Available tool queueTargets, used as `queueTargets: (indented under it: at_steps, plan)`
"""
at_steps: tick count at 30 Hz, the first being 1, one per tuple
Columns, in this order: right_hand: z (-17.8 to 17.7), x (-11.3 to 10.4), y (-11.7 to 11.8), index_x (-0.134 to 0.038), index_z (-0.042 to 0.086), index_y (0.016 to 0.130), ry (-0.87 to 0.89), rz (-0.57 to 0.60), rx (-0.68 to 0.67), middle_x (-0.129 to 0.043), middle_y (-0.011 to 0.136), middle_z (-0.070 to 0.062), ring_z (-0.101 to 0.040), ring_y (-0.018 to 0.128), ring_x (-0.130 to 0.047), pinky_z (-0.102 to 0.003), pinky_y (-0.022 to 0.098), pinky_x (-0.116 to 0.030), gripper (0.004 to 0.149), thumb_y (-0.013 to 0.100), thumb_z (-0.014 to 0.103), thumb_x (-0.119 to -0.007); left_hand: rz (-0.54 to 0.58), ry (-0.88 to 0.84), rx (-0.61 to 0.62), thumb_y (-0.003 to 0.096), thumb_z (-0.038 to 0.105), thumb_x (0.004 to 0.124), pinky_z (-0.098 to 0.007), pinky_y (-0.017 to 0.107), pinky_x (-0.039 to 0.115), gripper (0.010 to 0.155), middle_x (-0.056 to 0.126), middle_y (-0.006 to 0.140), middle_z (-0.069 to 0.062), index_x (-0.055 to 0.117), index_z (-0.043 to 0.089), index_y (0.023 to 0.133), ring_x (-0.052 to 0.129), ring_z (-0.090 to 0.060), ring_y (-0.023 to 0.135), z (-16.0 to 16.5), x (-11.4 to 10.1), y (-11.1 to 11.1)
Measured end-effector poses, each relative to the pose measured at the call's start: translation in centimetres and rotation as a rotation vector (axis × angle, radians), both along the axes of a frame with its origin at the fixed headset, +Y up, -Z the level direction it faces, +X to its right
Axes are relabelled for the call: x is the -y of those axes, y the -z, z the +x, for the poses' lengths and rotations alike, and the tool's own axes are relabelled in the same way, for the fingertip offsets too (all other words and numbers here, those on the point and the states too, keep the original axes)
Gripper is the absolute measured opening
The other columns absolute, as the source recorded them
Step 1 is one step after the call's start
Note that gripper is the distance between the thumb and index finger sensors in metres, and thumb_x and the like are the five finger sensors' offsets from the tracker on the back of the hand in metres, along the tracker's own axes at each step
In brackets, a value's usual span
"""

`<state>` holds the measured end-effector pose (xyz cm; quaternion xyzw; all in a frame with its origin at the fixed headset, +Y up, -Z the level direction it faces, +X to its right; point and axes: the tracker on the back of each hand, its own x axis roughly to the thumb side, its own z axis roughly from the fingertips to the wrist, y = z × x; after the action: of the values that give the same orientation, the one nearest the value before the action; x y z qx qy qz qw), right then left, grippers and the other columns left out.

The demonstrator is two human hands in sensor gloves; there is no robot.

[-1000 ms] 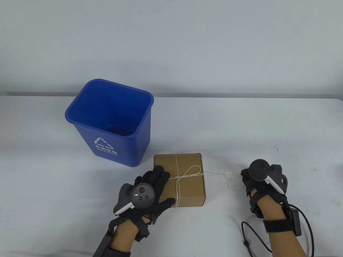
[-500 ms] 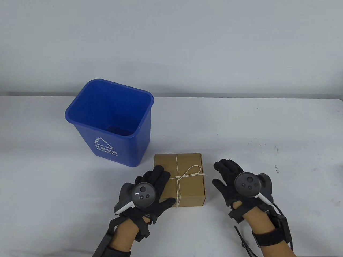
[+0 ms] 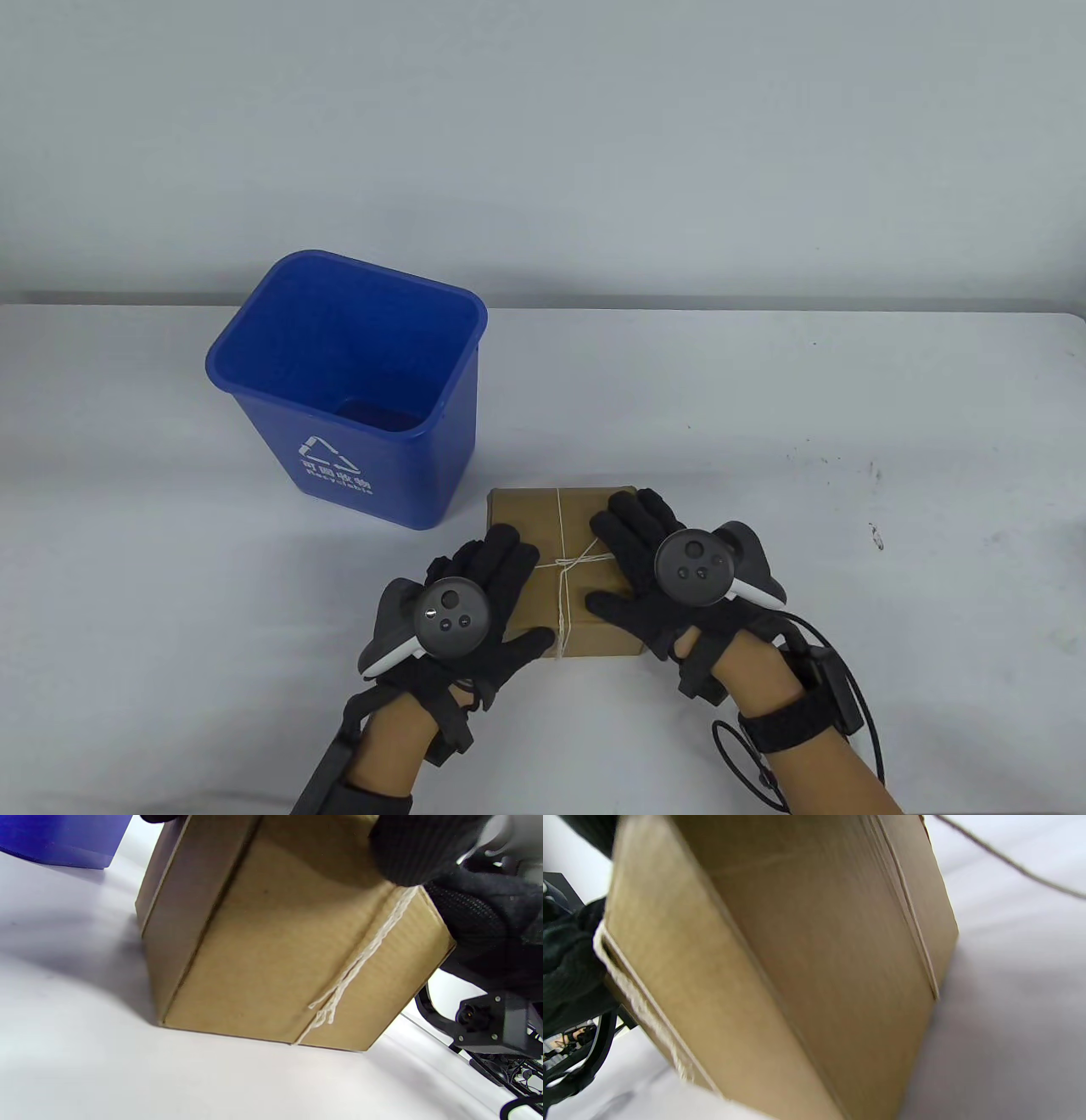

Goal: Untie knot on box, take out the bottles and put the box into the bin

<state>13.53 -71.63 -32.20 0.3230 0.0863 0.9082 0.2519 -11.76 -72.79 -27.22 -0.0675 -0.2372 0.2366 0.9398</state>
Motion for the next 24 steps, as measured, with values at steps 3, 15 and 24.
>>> queueTargets:
  at_steps: [3, 15, 24]
  plan:
    - [0.3, 0.5, -0.1, -0.026, 0.015, 0.109, 0.059, 0.007, 0.008, -0.007, 0.113, -0.012, -0.053, 0.099, -0.006, -0.075, 0.064, -0.032, 0.086, 0.049, 0.063, -0.063, 0.014, 0.021, -0.008, 0.0479, 0.066, 0.066, -0.081, 0.071, 0.024, 0.091, 0.002, 0.118, -0.001, 0.014, 0.031, 0.113, 0.026, -0.058, 0.108, 0.4, -0.3, -0.1]
    - [0.3, 0.6, 0.0, -0.024, 0.016, 0.109, 0.079, -0.014, 0.007, -0.004, 0.113, -0.010, -0.052, 0.099, -0.004, -0.075, 0.064, -0.032, 0.086, 0.049, 0.064, -0.061, 0.032, 0.073, -0.214, 0.0465, 0.071, 0.066, -0.080, 0.071, 0.029, 0.089, 0.021, 0.115, -0.008, 0.030, 0.021, 0.110, 0.032, -0.060, 0.105, 2.8, -2.3, 0.4]
    - [0.3, 0.7, -0.1, -0.023, 0.016, 0.109, 0.085, -0.015, 0.008, -0.003, 0.112, -0.010, -0.052, 0.099, -0.003, -0.075, 0.064, -0.032, 0.085, 0.049, 0.063, -0.061, 0.028, -0.092, -0.294, 0.0506, 0.055, 0.071, -0.079, 0.071, 0.029, 0.073, 0.025, 0.113, -0.008, 0.039, 0.022, 0.107, 0.030, -0.061, 0.104, 2.8, -1.9, 0.2]
